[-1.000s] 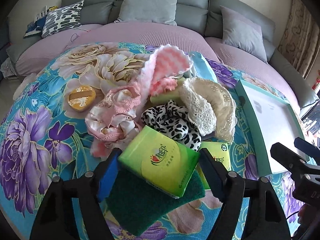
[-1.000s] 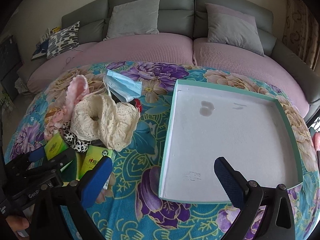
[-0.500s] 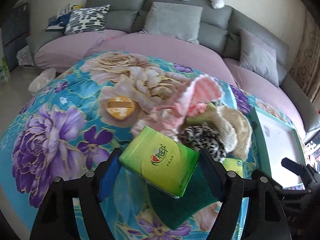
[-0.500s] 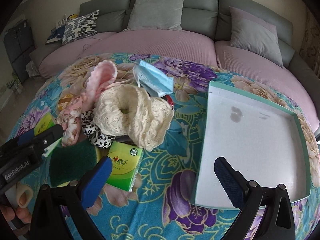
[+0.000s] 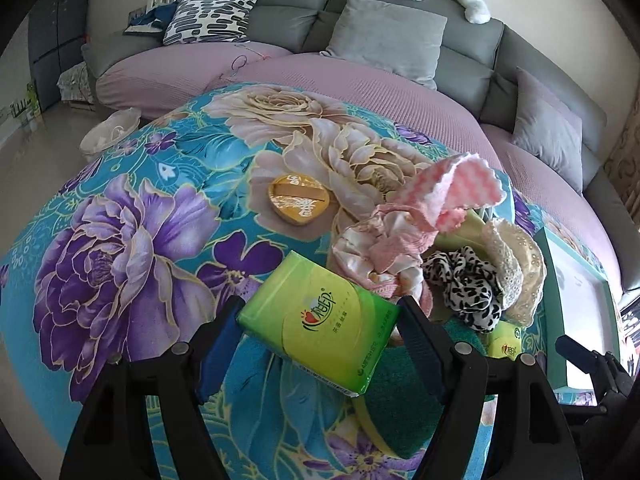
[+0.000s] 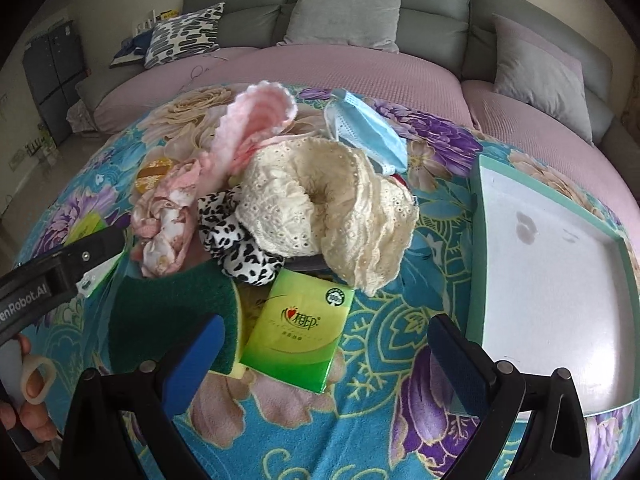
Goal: Organize soft objects
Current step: 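Grasp the green tissue pack with the right gripper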
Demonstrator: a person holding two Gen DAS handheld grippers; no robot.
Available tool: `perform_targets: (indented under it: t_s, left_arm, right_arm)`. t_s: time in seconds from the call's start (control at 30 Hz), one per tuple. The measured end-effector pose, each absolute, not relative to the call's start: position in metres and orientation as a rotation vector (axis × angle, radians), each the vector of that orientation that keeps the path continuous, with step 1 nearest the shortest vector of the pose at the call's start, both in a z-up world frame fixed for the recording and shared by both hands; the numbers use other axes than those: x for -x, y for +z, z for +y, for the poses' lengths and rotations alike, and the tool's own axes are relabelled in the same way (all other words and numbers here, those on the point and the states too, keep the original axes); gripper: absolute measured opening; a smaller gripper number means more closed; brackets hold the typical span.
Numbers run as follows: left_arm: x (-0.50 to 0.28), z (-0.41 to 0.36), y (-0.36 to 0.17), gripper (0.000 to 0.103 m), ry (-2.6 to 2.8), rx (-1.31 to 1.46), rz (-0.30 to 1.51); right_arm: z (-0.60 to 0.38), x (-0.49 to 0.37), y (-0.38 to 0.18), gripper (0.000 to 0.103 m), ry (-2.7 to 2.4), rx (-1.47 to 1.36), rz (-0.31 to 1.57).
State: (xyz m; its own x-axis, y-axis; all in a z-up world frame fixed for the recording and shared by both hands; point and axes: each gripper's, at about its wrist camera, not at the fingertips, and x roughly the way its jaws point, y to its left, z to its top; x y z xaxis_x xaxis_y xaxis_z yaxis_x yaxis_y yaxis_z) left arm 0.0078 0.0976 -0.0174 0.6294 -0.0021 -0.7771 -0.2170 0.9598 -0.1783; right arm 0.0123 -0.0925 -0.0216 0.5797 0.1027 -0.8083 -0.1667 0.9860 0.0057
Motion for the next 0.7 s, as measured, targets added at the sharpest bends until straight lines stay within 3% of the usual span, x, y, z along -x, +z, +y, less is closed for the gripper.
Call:
perform_targets:
  t_s: [0.7]
  left_arm:
    - [-0.011,0.098,-0.025,0.078,0.112,0.269,0.919]
  right_arm:
    - [-0.085,-0.019,-0.038,0.095,0.137,0.154,0.993]
